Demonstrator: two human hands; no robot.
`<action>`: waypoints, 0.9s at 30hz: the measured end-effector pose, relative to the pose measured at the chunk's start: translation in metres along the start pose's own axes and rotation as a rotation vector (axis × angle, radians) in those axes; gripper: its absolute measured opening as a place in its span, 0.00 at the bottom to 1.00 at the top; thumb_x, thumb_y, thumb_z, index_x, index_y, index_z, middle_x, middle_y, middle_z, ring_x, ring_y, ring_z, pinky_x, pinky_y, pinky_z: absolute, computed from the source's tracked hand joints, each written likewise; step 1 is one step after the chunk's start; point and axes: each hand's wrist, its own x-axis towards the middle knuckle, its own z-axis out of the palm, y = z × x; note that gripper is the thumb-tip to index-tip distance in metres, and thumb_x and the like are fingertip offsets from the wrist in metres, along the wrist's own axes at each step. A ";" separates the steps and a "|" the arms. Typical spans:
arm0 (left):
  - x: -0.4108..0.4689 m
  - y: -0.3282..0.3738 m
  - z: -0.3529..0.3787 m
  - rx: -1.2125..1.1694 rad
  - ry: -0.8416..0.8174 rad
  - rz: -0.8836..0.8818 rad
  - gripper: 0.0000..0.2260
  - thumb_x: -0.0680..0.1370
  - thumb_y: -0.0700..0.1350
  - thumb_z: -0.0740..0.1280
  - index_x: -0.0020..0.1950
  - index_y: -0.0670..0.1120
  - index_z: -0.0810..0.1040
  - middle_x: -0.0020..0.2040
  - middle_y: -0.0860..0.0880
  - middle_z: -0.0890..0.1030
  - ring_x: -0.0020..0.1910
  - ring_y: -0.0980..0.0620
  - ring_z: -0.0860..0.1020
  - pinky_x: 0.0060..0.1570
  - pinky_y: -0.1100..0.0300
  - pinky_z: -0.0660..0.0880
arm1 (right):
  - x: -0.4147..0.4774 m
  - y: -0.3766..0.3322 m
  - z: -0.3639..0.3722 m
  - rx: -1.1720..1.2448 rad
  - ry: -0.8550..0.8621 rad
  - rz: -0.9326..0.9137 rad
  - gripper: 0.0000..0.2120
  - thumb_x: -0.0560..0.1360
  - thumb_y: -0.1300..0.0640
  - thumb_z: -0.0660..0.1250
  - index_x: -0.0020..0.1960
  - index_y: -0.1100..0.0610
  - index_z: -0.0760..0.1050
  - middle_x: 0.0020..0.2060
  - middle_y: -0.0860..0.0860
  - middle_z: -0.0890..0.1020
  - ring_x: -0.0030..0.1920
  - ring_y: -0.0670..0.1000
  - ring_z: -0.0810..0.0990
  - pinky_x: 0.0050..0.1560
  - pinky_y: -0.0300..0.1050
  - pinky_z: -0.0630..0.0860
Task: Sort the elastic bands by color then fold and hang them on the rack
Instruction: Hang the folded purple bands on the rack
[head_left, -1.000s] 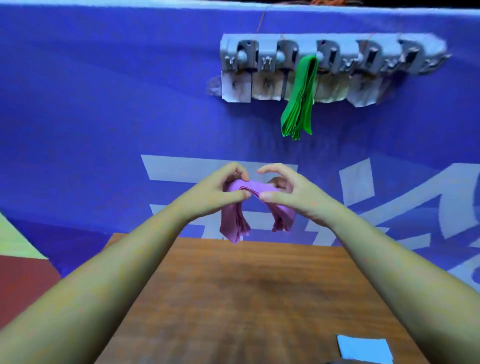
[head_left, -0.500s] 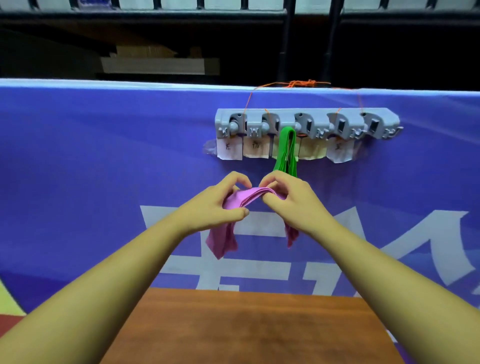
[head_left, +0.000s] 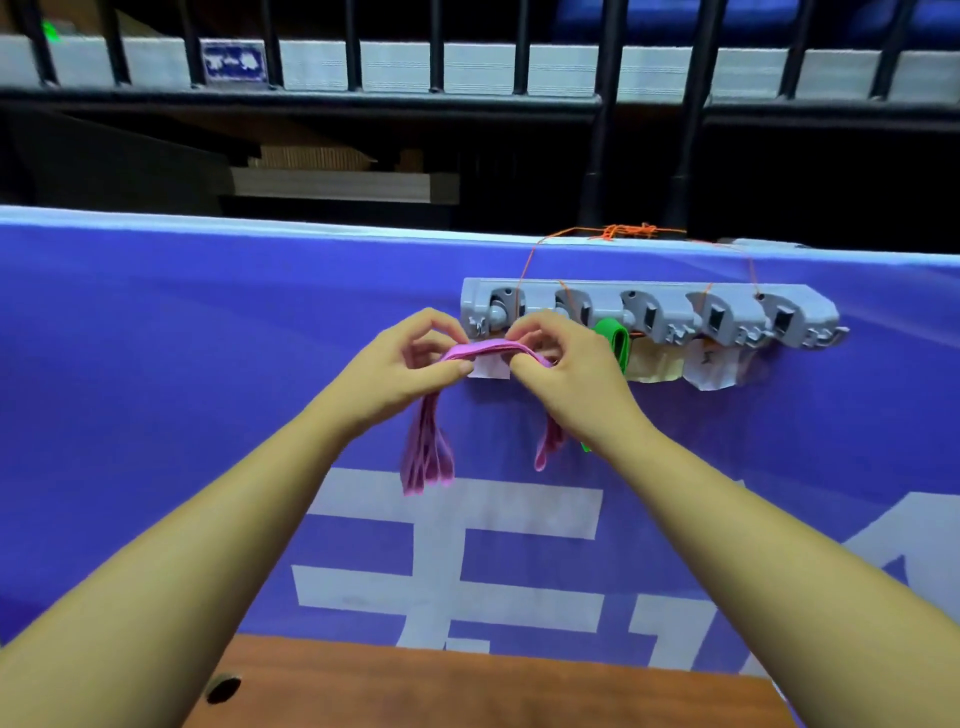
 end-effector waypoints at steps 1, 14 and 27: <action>0.005 -0.002 -0.004 -0.003 0.025 0.017 0.07 0.77 0.42 0.71 0.54 0.47 0.76 0.47 0.42 0.82 0.44 0.50 0.78 0.49 0.54 0.72 | 0.005 -0.001 0.005 -0.008 0.040 0.006 0.08 0.70 0.61 0.67 0.45 0.51 0.79 0.38 0.45 0.83 0.41 0.44 0.80 0.44 0.40 0.77; 0.065 -0.054 -0.013 0.038 0.189 0.046 0.03 0.76 0.48 0.70 0.49 0.54 0.79 0.44 0.50 0.83 0.42 0.50 0.78 0.45 0.61 0.74 | 0.047 0.026 0.059 -0.493 0.209 0.040 0.09 0.75 0.56 0.62 0.52 0.55 0.78 0.40 0.59 0.83 0.44 0.64 0.79 0.43 0.57 0.77; 0.053 -0.077 -0.012 0.158 0.159 0.204 0.11 0.76 0.48 0.72 0.58 0.53 0.79 0.57 0.52 0.75 0.58 0.58 0.76 0.57 0.62 0.75 | 0.030 0.037 0.064 -0.142 0.099 0.046 0.14 0.77 0.58 0.66 0.62 0.51 0.75 0.51 0.44 0.83 0.52 0.41 0.80 0.52 0.32 0.75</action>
